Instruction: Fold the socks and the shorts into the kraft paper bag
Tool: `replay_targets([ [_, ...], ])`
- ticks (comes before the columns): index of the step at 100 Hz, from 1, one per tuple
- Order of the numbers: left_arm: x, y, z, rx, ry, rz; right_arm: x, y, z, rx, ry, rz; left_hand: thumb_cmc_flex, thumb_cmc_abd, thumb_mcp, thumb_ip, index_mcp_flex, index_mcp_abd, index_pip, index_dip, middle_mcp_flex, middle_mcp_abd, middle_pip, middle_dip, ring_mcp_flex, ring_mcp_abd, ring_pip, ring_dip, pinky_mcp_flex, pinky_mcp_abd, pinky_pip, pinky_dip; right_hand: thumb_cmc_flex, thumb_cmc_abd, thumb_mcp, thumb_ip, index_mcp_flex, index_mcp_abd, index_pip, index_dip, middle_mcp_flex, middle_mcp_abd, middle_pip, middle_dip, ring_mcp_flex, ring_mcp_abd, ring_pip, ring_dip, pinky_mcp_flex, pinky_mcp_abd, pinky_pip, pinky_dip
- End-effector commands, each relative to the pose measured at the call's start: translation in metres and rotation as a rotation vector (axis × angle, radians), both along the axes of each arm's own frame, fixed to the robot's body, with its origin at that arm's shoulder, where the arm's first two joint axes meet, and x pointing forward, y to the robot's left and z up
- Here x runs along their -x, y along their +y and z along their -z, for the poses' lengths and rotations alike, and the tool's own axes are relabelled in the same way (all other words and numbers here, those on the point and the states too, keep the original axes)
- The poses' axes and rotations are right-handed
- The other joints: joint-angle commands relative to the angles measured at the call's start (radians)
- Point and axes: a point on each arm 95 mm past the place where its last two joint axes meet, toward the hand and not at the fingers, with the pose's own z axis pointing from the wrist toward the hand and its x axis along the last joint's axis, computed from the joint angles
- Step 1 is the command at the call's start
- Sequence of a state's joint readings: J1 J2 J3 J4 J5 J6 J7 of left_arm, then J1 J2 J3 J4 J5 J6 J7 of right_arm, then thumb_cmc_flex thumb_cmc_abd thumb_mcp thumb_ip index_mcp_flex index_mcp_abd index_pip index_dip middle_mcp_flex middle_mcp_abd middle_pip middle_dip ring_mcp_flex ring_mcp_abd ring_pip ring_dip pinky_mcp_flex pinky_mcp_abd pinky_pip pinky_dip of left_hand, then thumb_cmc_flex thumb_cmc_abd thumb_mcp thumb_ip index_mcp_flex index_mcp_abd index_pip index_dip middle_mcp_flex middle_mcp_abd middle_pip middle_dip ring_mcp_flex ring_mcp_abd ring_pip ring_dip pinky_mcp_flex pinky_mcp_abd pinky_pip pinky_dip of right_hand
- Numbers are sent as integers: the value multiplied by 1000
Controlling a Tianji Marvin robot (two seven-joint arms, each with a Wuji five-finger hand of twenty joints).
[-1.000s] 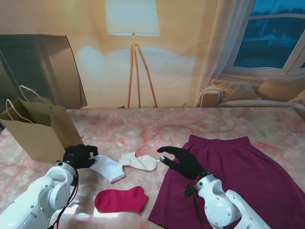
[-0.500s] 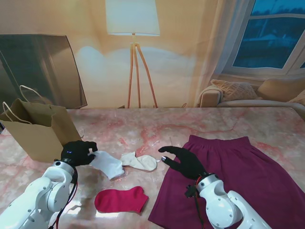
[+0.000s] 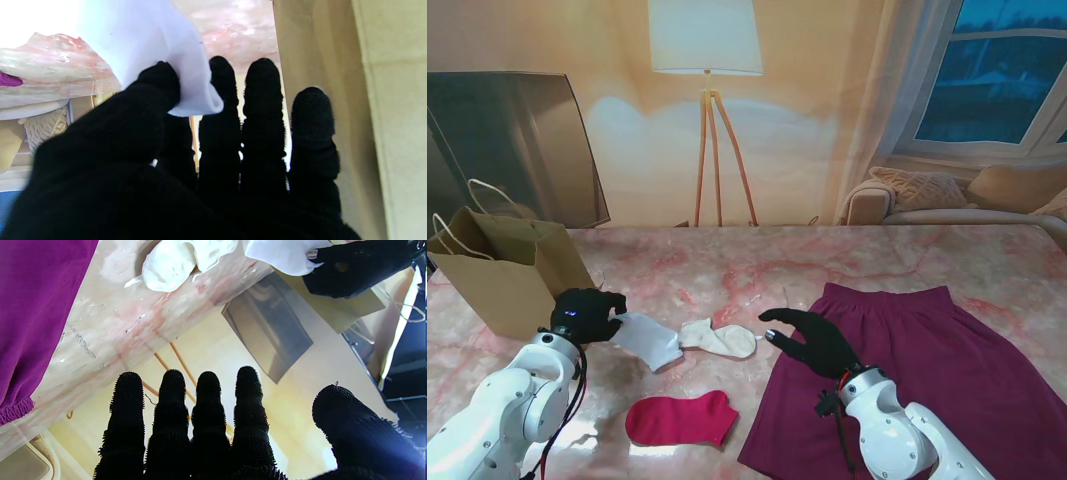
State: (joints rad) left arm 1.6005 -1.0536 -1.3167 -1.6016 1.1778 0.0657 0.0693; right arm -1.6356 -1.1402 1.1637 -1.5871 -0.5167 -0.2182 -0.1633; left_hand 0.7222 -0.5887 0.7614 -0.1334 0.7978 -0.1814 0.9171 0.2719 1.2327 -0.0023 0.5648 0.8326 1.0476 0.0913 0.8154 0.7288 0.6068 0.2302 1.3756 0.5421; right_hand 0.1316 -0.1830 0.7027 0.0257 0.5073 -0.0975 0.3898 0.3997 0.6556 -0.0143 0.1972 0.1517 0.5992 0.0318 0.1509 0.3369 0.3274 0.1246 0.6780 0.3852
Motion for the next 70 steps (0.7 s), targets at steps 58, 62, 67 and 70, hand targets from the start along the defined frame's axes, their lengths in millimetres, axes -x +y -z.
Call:
replay_targets([
  [58, 11, -35, 16, 30, 56, 82, 5, 0, 4, 0, 18, -6, -24, -88, -1, -78, 110, 44, 66, -12, 114, -21, 31, -76, 115, -28, 59, -1, 103, -4, 94, -8, 12, 21, -8, -39, -7, -23, 15, 13, -3, -4, 10, 12, 20, 5, 6, 19, -2, -1, 20, 37],
  [62, 12, -37, 17, 31, 59, 87, 5, 0, 5, -1, 18, -6, -23, -90, 1, -76, 110, 46, 66, -13, 115, -19, 32, -78, 116, -27, 60, -1, 104, -4, 95, -9, 11, 21, -8, -39, -7, -22, 15, 13, -2, -4, 11, 12, 22, 5, 7, 19, -2, 0, 19, 37],
  [67, 14, -40, 19, 31, 66, 93, 5, 0, 5, -2, 19, -6, -25, -90, 1, -74, 110, 46, 67, -14, 117, -19, 34, -80, 119, -29, 62, -1, 106, -4, 99, -10, 12, 21, -8, -39, -7, -23, 15, 14, -3, -4, 10, 12, 21, 5, 6, 19, -3, -1, 19, 37],
  [70, 15, -41, 21, 34, 70, 97, 5, 0, 5, -3, 19, -7, -26, -91, 2, -74, 111, 46, 67, -14, 118, -19, 35, -81, 119, -29, 62, -1, 106, -4, 100, -10, 12, 21, -8, -39, -5, -25, 15, 14, -3, -2, 10, 12, 20, 5, 6, 19, -3, -1, 19, 37],
])
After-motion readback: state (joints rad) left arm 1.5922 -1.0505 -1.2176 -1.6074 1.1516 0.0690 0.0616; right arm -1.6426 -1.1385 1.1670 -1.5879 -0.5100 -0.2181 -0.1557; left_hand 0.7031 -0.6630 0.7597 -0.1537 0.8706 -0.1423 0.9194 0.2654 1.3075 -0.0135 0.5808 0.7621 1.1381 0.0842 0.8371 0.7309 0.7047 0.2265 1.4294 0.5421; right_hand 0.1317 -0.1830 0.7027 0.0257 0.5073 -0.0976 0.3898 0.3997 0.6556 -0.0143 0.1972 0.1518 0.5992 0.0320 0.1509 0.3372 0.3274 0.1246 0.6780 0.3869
